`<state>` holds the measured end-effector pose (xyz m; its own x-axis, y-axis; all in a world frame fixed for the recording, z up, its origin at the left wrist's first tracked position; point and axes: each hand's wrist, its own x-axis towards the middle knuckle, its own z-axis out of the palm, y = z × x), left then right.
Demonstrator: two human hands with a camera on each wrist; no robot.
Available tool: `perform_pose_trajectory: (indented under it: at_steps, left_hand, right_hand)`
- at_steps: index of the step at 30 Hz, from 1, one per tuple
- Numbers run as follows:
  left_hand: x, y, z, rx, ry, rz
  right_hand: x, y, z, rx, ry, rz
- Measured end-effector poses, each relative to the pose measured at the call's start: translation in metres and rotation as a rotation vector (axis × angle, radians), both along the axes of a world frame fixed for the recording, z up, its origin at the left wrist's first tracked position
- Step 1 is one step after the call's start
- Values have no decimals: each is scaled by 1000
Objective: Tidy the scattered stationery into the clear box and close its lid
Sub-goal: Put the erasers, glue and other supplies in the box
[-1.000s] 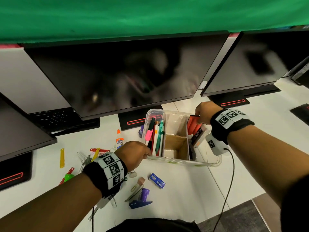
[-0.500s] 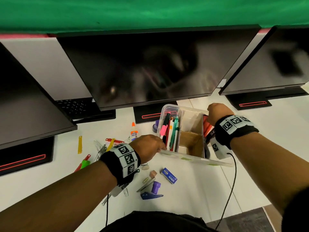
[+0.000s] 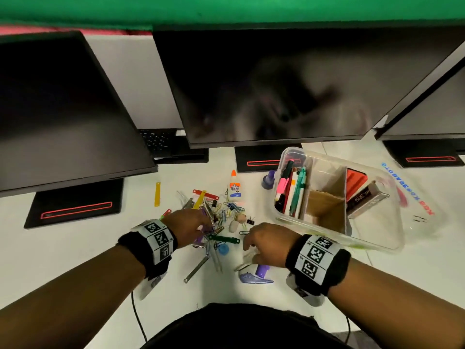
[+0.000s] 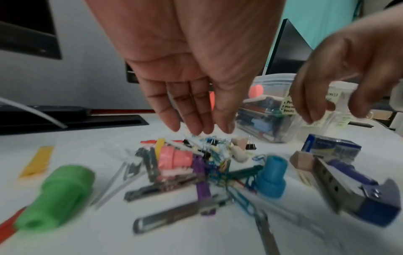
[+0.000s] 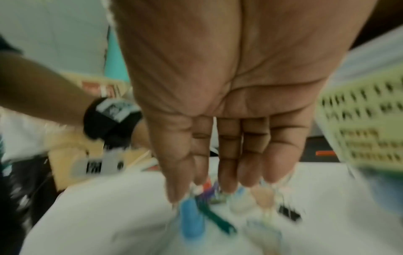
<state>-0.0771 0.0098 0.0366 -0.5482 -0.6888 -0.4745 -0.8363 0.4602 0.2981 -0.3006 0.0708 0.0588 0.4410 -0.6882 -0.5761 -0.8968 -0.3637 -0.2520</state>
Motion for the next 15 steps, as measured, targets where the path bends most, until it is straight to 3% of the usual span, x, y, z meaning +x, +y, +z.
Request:
perform_pose_trajectory:
  at_steps: [7, 10, 15]
  left_hand:
    - [22, 30, -25, 100, -47, -2]
    - [22, 35, -32, 97, -53, -11]
    - [20, 34, -36, 87, -59, -22]
  right_hand:
    - [15, 17, -51, -13, 75, 260]
    - [17, 22, -59, -36, 87, 256]
    - [17, 18, -61, -71, -22, 105]
